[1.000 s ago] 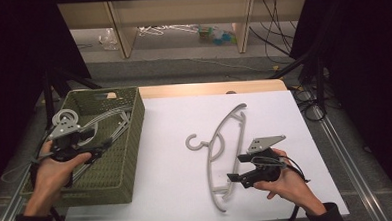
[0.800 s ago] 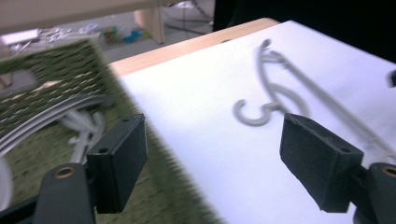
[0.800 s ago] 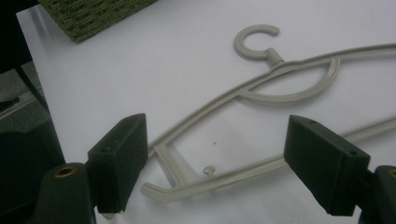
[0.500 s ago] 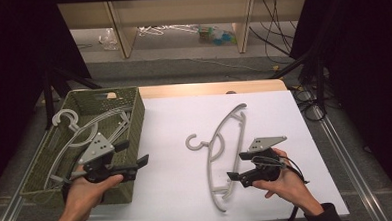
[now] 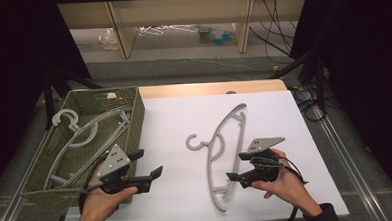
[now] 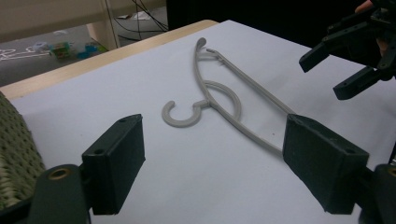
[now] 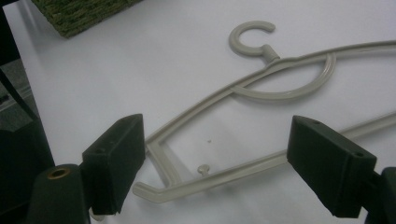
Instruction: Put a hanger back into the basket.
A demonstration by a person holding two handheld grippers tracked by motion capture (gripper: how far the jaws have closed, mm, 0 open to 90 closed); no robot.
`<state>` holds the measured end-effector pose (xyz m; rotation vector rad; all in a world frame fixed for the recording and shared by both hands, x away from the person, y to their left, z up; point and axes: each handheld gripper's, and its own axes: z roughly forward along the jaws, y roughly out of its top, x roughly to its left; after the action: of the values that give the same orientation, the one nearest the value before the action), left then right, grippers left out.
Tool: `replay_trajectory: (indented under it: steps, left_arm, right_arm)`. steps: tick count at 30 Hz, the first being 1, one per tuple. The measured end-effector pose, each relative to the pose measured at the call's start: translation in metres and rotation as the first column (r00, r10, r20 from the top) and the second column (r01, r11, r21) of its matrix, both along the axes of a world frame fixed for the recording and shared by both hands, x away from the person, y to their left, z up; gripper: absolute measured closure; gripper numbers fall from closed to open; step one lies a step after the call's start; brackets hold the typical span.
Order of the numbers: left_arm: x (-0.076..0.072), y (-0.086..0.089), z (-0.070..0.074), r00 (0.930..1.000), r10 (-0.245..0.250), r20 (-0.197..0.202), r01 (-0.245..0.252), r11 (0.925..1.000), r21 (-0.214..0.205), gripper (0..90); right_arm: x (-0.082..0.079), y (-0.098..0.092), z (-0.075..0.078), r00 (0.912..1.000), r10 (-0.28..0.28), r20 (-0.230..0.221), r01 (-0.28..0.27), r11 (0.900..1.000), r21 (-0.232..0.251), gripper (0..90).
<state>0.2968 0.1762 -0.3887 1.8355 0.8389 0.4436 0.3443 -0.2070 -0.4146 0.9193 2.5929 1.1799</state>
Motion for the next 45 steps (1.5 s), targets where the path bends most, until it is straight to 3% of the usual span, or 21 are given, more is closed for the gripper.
replay_trajectory:
  steps: [6, 11, 13, 20, 21, 22, 27, 30, 31, 33, 34, 45]
  left_arm:
    - [-0.008, -0.009, -0.018, 0.9998, -0.021, -0.003, 0.021, 0.9998, -0.001, 20.9]
    - [-0.016, -0.017, -0.036, 0.9985, -0.050, 0.019, 0.050, 0.9979, 0.042, 20.8]
    - [-0.018, -0.019, -0.043, 0.9981, -0.062, 0.007, 0.062, 0.9969, 0.049, 20.8]
    - [-0.016, -0.017, -0.046, 0.9986, -0.051, 0.011, 0.050, 0.9968, 0.063, 20.7]
    - [-0.016, -0.017, -0.047, 0.9988, -0.047, 0.010, 0.046, 0.9970, 0.061, 20.7]
    - [-0.016, -0.017, -0.047, 0.9990, -0.044, 0.007, 0.044, 0.9973, 0.058, 20.7]
    - [-0.015, -0.018, -0.049, 0.9987, -0.050, 0.000, 0.050, 0.9970, 0.059, 20.7]
    - [-0.016, -0.018, -0.049, 0.9989, -0.048, -0.003, 0.048, 0.9974, 0.053, 20.8]
    - [-0.016, -0.018, -0.049, 0.9988, -0.048, 0.001, 0.048, 0.9973, 0.055, 20.9]
    - [-0.015, -0.017, -0.049, 0.9984, -0.057, 0.004, 0.056, 0.9973, 0.047, 20.9]
    - [-0.016, -0.017, -0.048, 0.9988, -0.049, 0.003, 0.049, 0.9974, 0.053, 21.0]
    - [-0.015, -0.019, -0.049, 0.9981, -0.062, 0.000, 0.062, 0.9966, 0.054, 21.5]
  right_arm:
    - [0.001, 0.003, -0.003, 0.9999, -0.015, 0.000, 0.015, 0.9993, -0.033, 19.5]
    - [0.002, 0.009, -0.006, 0.9996, -0.022, 0.017, 0.023, 0.9981, -0.057, 19.0]
    - [0.002, 0.015, -0.009, 0.9990, -0.038, 0.024, 0.039, 0.9974, -0.060, 19.7]
    - [0.006, 0.037, -0.020, 0.9997, -0.025, -0.004, 0.025, 0.9914, -0.129, 19.7]
    - [0.008, 0.040, -0.023, 0.9994, -0.022, 0.026, 0.026, 0.9908, -0.133, 19.7]
    - [0.011, 0.048, -0.029, 0.9991, -0.031, -0.029, 0.027, 0.9906, -0.134, 19.7]
    - [0.021, 0.069, -0.039, 0.9964, -0.037, -0.077, 0.024, 0.9851, -0.171, 19.6]
    - [0.026, 0.077, -0.042, 0.9957, -0.033, -0.087, 0.015, 0.9806, -0.196, 19.6]
    - [0.031, 0.086, -0.045, 0.9939, -0.033, -0.105, 0.008, 0.9730, -0.231, 21.1]
    - [0.033, 0.089, -0.047, 0.9934, -0.029, -0.111, 0.002, 0.9708, -0.240, 21.5]
    - [0.036, 0.093, -0.050, 0.9913, -0.034, -0.127, -0.001, 0.9642, -0.265, 22.5]
    - [0.046, 0.103, -0.057, 0.9882, -0.014, -0.153, -0.035, 0.9482, -0.316, 30.8]
